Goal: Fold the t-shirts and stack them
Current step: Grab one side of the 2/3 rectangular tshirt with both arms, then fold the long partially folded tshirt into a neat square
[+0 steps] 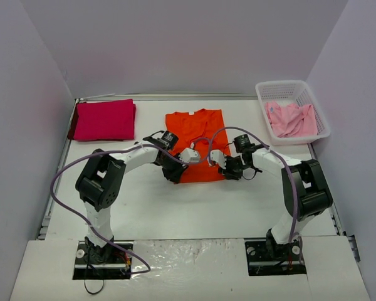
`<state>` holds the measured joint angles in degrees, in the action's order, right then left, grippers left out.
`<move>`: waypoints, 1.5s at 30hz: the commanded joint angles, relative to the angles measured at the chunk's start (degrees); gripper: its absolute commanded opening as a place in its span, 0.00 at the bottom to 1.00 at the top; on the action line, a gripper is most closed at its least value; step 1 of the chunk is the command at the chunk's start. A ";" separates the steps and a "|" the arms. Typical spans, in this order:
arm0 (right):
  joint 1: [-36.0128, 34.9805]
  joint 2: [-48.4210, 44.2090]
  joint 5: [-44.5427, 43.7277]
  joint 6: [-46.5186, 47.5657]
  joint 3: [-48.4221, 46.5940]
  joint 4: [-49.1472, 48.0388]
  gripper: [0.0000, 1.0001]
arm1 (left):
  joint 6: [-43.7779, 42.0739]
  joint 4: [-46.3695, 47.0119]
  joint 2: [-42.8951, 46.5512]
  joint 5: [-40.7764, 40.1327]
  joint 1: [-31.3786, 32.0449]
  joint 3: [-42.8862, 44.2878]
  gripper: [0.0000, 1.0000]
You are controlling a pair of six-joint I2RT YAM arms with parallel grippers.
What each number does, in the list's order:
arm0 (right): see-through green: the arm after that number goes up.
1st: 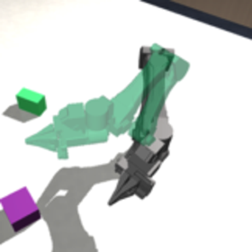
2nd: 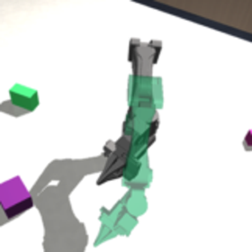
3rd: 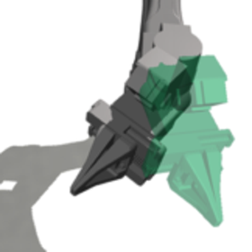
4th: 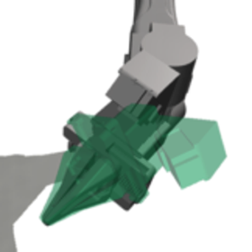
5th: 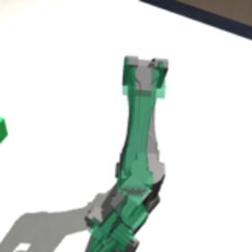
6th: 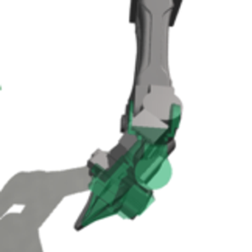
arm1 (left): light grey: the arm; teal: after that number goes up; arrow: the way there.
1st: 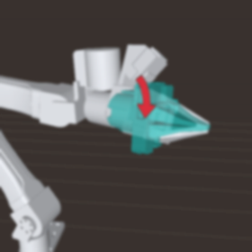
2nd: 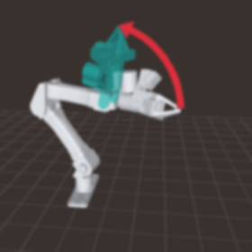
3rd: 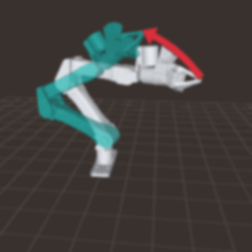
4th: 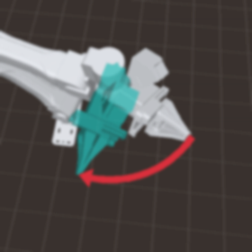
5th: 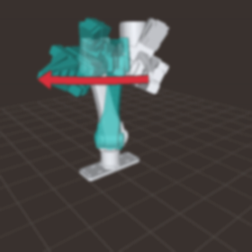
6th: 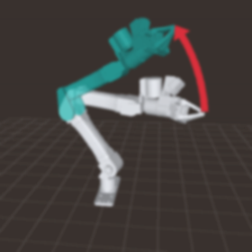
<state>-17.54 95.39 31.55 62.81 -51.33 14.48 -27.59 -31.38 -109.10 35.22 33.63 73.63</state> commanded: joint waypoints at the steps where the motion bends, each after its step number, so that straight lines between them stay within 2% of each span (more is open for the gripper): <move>1: -1.71 2.60 -4.74 -2.95 -0.61 0.11 0.17 | -0.79 -2.37 -0.15 3.01 -0.05 2.31 0.02; 2: -2.06 2.78 -5.18 -3.04 -0.61 0.20 0.13 | -0.71 -2.37 -0.15 3.53 -0.14 2.23 0.02; 3: -2.15 2.95 -5.53 -3.13 -0.79 0.20 0.05 | -0.71 -2.37 -0.15 3.80 -0.31 2.22 0.02; 5: -2.15 2.61 -5.97 -3.57 -0.79 0.46 0.00 | -0.88 -2.55 0.03 4.41 -0.49 2.40 0.02; 9: -2.15 0.07 -5.98 -3.39 -1.49 3.88 0.00 | -2.72 -5.09 0.90 4.77 -0.58 3.54 0.02; 14: -2.24 -5.03 -3.69 -2.61 -4.91 13.89 0.00 | -8.16 -12.03 3.80 5.73 -0.93 5.47 0.02; 22: -3.46 -14.34 -1.49 -3.56 -7.99 25.68 0.00 | -22.30 -32.06 9.51 12.92 -0.76 8.73 0.02; 29: -5.66 -19.89 1.67 -5.24 -12.73 35.77 0.00 | -30.75 -47.08 13.65 15.66 -0.67 10.83 0.02; 32: -6.63 -21.03 3.34 -6.38 -15.46 38.16 0.00 | -32.35 -50.61 14.00 15.93 -0.67 11.63 0.02; 34: -6.89 -20.95 3.69 -6.38 -16.96 38.87 0.00 | -32.09 -51.24 14.53 15.93 -0.67 11.45 0.02; 39: -6.89 -17.88 2.38 -5.15 -20.38 38.34 0.00 | -23.49 -42.03 19.26 12.51 -1.89 9.87 0.02; 45: -6.81 -11.47 1.15 -3.39 -24.25 36.94 0.00 | -18.91 -35.07 20.07 8.56 -5.41 12.15 0.02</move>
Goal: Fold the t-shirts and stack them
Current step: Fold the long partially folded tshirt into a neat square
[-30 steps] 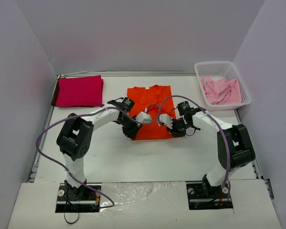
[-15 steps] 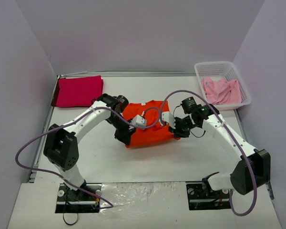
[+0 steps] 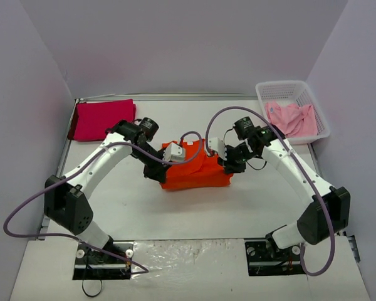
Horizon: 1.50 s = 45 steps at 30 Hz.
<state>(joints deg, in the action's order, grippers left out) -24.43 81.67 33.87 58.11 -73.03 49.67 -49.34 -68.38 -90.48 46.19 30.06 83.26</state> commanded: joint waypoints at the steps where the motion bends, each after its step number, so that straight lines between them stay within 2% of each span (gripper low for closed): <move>1: 0.25 3.49 -1.17 1.66 -3.68 1.40 0.00 | 3.11 2.80 1.27 -3.03 -2.63 2.95 0.02; 22: 5.79 15.36 -0.56 4.12 -15.03 -4.14 0.00 | 5.40 12.13 -6.02 -10.25 -5.02 9.81 0.02; 33: 6.06 24.85 0.23 3.94 -23.37 -6.69 0.00 | 6.10 16.25 -9.63 -13.15 -6.86 12.71 0.02; 45: 7.90 40.22 0.41 4.82 -35.50 -7.39 0.00 | 4.17 16.70 -23.14 -14.64 -9.76 20.79 0.02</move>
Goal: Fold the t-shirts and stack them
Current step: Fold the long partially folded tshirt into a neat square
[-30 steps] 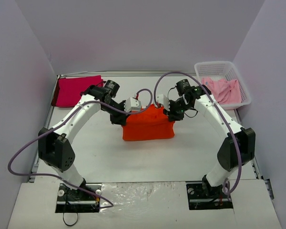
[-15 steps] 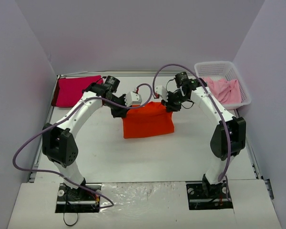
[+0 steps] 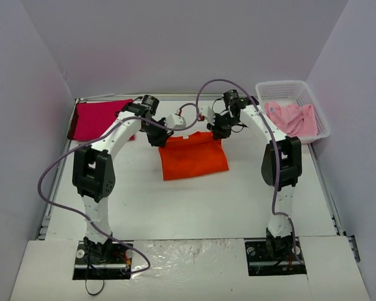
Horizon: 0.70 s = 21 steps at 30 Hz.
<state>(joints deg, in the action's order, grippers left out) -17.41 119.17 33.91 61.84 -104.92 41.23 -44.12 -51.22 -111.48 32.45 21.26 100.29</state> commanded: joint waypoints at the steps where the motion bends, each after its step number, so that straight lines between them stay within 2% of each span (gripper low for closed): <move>1: 1.06 5.17 0.37 1.09 -4.58 1.13 0.00 | -1.41 -0.54 -3.03 -0.98 -1.30 5.16 0.02; 8: 1.94 17.83 0.81 -1.02 -16.61 0.87 0.01 | -1.85 1.03 -12.43 -5.19 -2.01 11.23 0.02; 9: 2.03 19.15 1.07 -2.24 -19.85 0.78 0.11 | -1.15 1.47 -13.14 -5.64 -2.09 12.03 0.02; 10: 2.03 21.34 0.98 -2.60 -21.27 0.52 0.15 | -0.71 2.17 -13.76 -6.07 -2.27 12.73 0.02; 11: 2.03 22.32 0.63 -3.39 -22.50 -0.18 0.21 | -0.10 2.96 -14.81 -7.99 -2.36 13.43 0.05; 12: 2.03 22.94 0.28 -4.44 -24.34 -0.80 0.41 | 0.52 3.75 -15.25 -9.14 -2.36 13.79 0.16; 14: 1.85 23.91 -1.12 -5.68 -25.68 -2.03 0.48 | 2.19 5.95 -15.96 -11.43 -2.36 14.84 0.43; 15: 1.77 23.56 -1.74 -6.64 -26.03 -3.60 0.53 | 3.33 7.00 -15.96 -12.57 -2.36 15.28 0.44; 17: 1.68 22.69 -2.62 -8.22 -26.12 -4.66 0.55 | 4.82 8.24 -15.09 -13.46 -2.36 15.72 0.46; 21: 1.06 15.77 -5.60 -12.96 -23.67 -11.67 0.65 | 10.70 12.53 -10.26 -16.35 -2.27 13.81 0.58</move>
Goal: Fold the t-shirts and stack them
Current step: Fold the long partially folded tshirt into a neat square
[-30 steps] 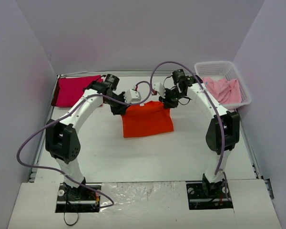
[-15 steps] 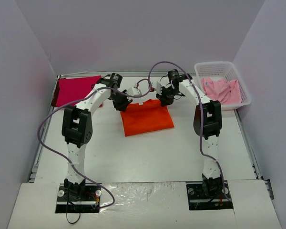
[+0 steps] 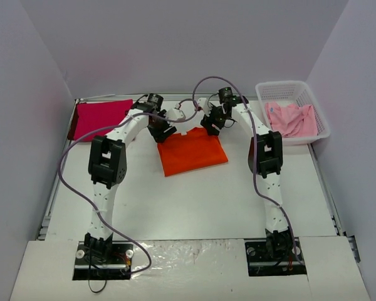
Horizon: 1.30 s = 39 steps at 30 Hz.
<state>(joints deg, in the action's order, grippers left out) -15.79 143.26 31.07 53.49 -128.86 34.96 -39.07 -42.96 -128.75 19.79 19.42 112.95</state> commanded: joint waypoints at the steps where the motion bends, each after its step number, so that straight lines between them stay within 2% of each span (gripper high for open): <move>1: -0.64 -10.18 -4.16 -6.72 3.41 -7.17 0.66 | 6.54 5.59 8.41 -4.23 -0.44 0.01 0.60; 3: -1.60 -16.57 -7.32 -9.27 7.37 -11.65 0.71 | 8.99 8.67 13.51 -6.60 -0.44 -3.24 0.61; 5: -2.57 -20.28 -14.17 -10.95 12.56 -18.24 0.76 | 10.06 10.96 17.99 -8.45 -0.35 -7.20 0.64; 8: -4.51 -26.27 -23.30 -13.94 18.44 -26.85 0.95 | 13.40 12.37 23.08 -10.30 -0.52 -11.69 0.69; 10: -5.38 -29.08 -30.61 -16.13 20.39 -30.37 1.00 | 16.12 11.50 25.20 -10.30 -0.61 -14.49 0.71; 12: -5.91 -31.62 -35.97 -19.55 22.67 -30.48 1.00 | 20.23 10.71 28.19 -8.82 -0.87 -16.61 0.74; 15: -8.02 -36.54 -36.34 -20.45 28.89 -28.47 1.00 | 25.60 11.23 31.71 -4.69 -2.98 -21.53 0.74; 18: -13.81 -41.55 -39.40 -18.96 37.32 -26.71 1.00 | 30.70 10.89 34.09 1.46 -7.10 -24.96 0.77; 19: -16.09 -42.79 -40.81 -17.39 39.80 -26.70 1.00 | 32.02 10.71 34.96 3.13 -8.42 -25.58 0.79; 20: -20.99 -43.93 -42.22 -16.50 42.17 -26.79 1.00 | 33.26 10.88 35.40 4.98 -9.83 -26.28 0.86; 23: -29.09 -47.19 -44.00 -15.17 50.18 -27.31 1.00 | 38.18 13.07 37.69 13.49 -16.94 -29.61 0.96; 24: -30.16 -47.72 -43.03 -15.26 51.50 -27.31 1.00 | 41.67 16.04 38.65 18.04 -21.66 -32.24 0.94; 26: -31.84 -46.68 -40.66 -15.79 53.27 -27.40 1.00 | 43.72 18.69 41.03 21.33 -25.12 -34.80 0.94; 28: -33.25 -45.01 -40.13 -15.61 53.62 -27.75 1.00 | 44.26 18.27 42.61 22.39 -27.84 -36.39 0.94; 31: -36.41 -42.90 -40.03 -15.79 52.92 -27.84 0.99 | 41.97 15.19 43.93 21.70 -28.38 -38.14 0.94; 34: -40.26 -39.38 -42.22 -15.70 51.87 -27.40 0.88 | 41.62 16.15 47.70 19.42 -29.17 -41.74 0.94; 39: -41.78 -32.88 -43.03 -17.02 50.81 -27.31 0.75 | 40.83 17.12 51.58 17.04 -29.96 -43.78 0.94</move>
<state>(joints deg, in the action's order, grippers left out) -56.51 107.63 -10.28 37.41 -76.44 6.59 1.72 -27.53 -79.66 37.36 -9.85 68.82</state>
